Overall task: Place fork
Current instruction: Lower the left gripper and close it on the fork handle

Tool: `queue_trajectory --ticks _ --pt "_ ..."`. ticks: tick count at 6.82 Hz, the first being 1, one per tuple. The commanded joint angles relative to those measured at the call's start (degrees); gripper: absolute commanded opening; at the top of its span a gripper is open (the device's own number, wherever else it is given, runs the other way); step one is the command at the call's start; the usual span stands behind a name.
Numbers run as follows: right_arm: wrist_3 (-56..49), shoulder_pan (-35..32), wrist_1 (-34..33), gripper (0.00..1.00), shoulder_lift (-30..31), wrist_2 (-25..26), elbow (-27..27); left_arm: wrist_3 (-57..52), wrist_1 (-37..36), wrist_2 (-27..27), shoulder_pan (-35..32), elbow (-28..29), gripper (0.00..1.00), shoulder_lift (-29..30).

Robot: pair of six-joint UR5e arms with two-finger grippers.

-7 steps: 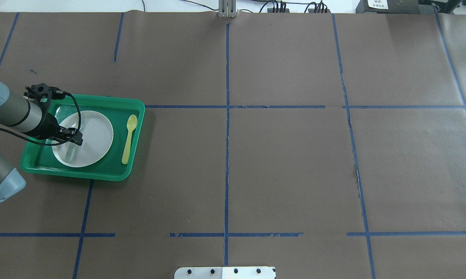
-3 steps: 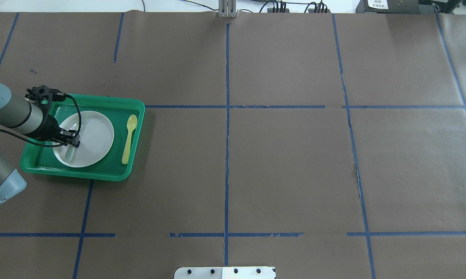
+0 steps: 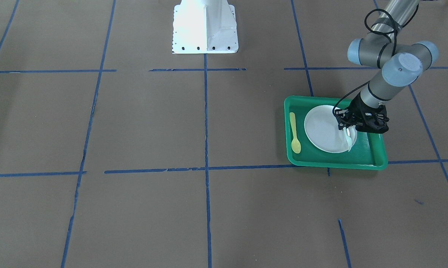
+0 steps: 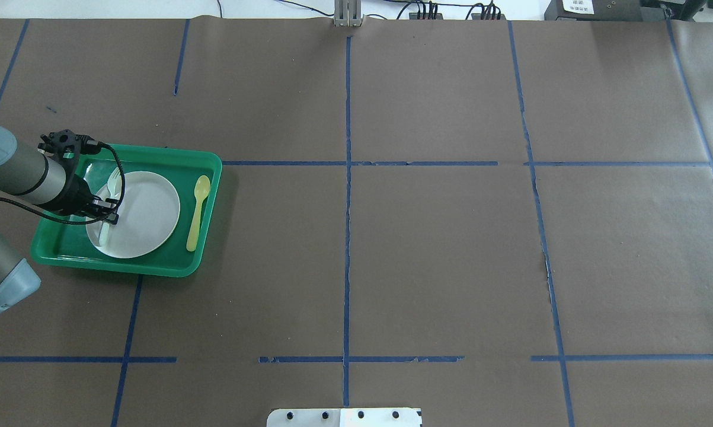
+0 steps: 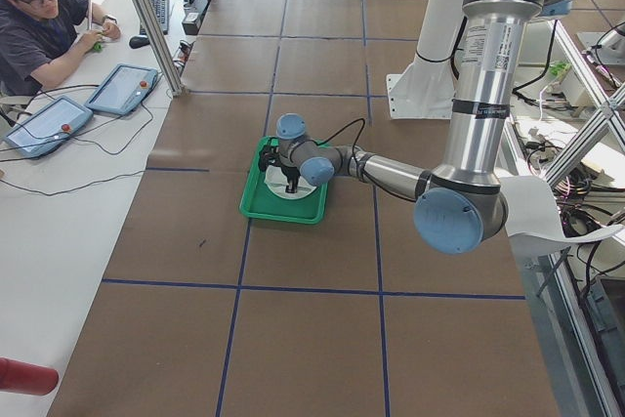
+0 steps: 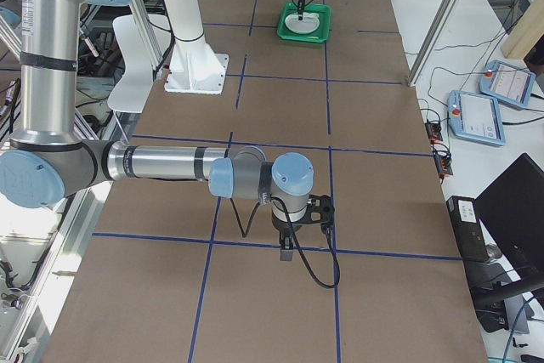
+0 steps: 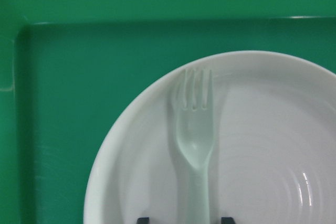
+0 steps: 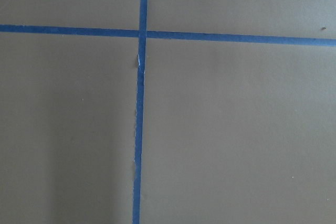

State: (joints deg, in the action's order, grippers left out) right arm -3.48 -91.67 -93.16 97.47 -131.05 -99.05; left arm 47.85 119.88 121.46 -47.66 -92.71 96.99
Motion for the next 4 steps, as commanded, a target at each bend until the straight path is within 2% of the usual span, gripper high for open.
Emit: queue_trajectory --ticks 1,3,4 --pt "0.0 0.0 0.0 1.00 0.0 0.0 0.0 -0.1 -0.1 0.0 -0.6 -1.8 0.00 -0.1" --pt "0.0 0.0 0.0 1.00 0.0 0.0 0.0 -2.5 -3.6 2.1 -6.5 -2.9 0.00 -0.2" --pt "0.0 0.0 0.0 1.00 0.0 0.0 0.0 -8.6 -7.1 2.9 -9.3 -4.0 0.00 -0.3"
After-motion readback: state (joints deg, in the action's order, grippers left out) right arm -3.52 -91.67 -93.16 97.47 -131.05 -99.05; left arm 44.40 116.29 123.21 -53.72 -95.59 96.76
